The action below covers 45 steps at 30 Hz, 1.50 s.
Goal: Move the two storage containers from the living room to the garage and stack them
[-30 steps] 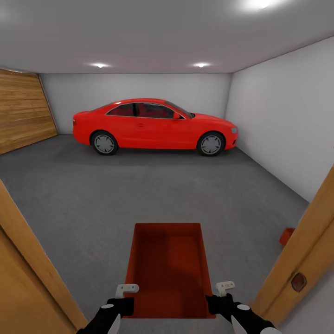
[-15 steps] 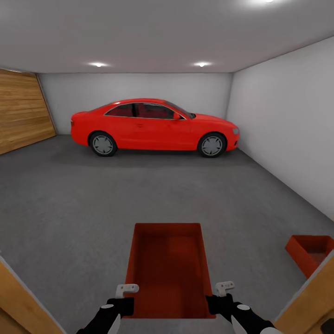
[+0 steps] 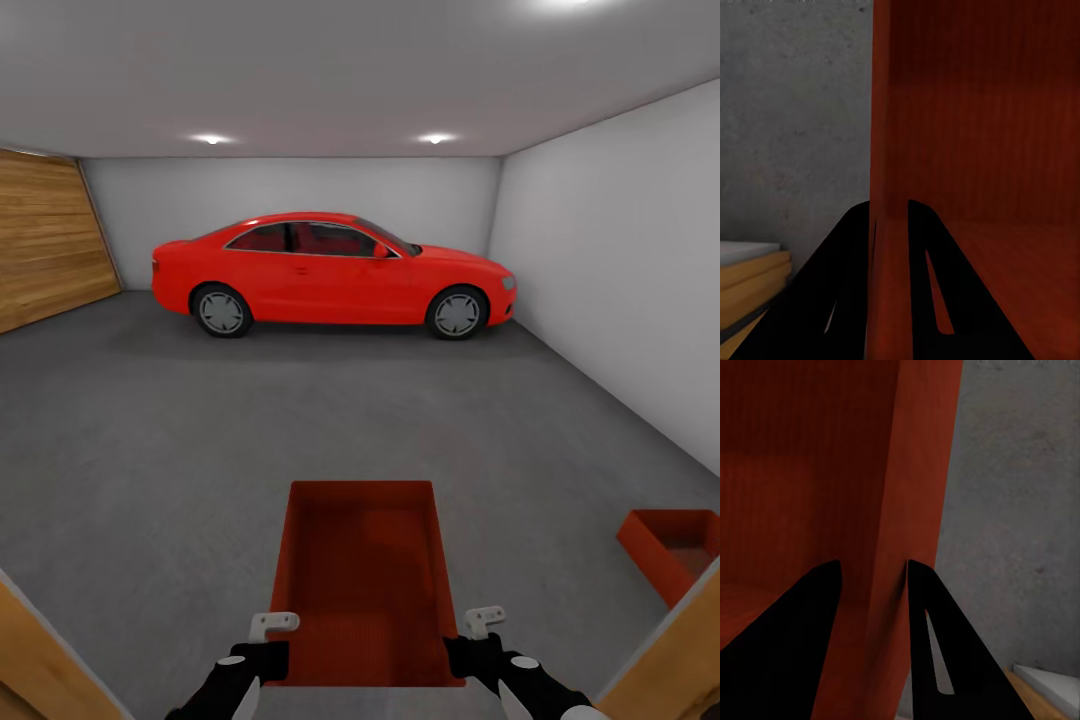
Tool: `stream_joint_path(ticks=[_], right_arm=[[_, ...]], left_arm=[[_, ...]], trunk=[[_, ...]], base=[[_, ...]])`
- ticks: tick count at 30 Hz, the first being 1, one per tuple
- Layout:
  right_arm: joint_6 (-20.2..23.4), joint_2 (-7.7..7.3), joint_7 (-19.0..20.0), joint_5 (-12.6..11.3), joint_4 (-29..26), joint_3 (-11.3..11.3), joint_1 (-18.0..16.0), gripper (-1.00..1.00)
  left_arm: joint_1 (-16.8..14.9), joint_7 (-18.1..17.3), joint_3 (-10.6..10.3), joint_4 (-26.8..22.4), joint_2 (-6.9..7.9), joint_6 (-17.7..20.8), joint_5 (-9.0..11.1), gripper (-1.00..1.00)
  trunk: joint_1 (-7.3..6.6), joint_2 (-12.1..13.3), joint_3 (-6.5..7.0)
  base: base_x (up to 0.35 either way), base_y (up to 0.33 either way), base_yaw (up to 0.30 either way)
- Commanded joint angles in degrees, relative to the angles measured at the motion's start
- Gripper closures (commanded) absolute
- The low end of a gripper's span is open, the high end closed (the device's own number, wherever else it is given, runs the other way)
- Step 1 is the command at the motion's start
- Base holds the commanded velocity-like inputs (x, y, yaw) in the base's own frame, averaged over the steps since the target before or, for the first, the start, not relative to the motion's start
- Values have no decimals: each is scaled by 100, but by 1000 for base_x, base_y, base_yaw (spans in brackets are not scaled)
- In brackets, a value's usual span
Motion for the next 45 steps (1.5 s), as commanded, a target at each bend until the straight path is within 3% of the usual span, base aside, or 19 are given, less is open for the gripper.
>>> stream_joint_path(ticks=[1,7,38,45], right_arm=[[-28,-111,308,54,15,-17,-3,100],[-28,-112,308,50,15,-15,-3,100],[-29,-112,308,46,15,-19,-3,100],[-30,-111,308,46,15,-19,-3,100]], left_arm=[[-7,-9,233,-72,255,37,28,100],[-7,-9,233,-72,255,35,28,100],[-7,-9,228,-72,255,44,28,100],[-7,-9,229,-72,255,47,28,100]], trunk=[[5,-12,-13],[5,-12,-13],[5,-12,-13],[5,-12,-13]], base=[[205,0,0],[236,0,0],[47,0,0],[273,0,0]])
